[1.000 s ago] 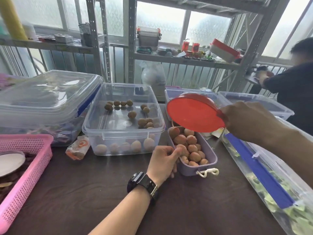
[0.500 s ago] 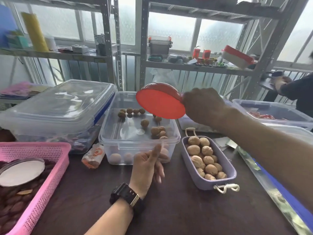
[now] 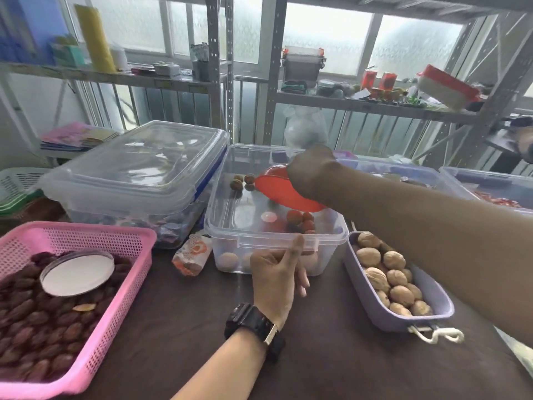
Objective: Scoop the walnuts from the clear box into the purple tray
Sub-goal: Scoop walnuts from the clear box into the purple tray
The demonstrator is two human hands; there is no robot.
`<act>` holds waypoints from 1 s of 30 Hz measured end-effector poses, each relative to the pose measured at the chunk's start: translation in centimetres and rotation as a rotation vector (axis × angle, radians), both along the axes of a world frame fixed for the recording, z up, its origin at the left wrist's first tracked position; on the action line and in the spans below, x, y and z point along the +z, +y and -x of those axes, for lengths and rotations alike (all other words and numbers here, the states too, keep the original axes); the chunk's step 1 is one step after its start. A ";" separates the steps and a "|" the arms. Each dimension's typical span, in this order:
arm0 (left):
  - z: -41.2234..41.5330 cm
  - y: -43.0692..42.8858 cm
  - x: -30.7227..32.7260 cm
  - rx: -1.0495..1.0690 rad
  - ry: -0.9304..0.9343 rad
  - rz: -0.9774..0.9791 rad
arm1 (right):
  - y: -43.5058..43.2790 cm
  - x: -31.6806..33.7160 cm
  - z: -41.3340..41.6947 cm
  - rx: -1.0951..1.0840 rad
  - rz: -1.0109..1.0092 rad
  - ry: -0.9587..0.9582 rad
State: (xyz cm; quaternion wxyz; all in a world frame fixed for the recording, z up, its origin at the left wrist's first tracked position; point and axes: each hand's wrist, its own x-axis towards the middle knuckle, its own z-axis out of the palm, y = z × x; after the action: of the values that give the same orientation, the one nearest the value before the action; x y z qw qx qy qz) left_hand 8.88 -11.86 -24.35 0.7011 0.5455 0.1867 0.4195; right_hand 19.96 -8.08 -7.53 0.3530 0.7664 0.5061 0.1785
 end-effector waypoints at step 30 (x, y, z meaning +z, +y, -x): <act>0.0 0.1 0.1 -0.010 -0.035 -0.026 | -5.3 -1.3 -6.6 -0.796 -0.204 1.544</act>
State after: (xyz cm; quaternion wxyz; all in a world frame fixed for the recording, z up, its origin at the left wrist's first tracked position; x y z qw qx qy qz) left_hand 8.91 -11.78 -24.21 0.6993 0.5480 0.1665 0.4278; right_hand 26.53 -13.41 -8.85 -0.1224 0.8208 0.2800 -0.4827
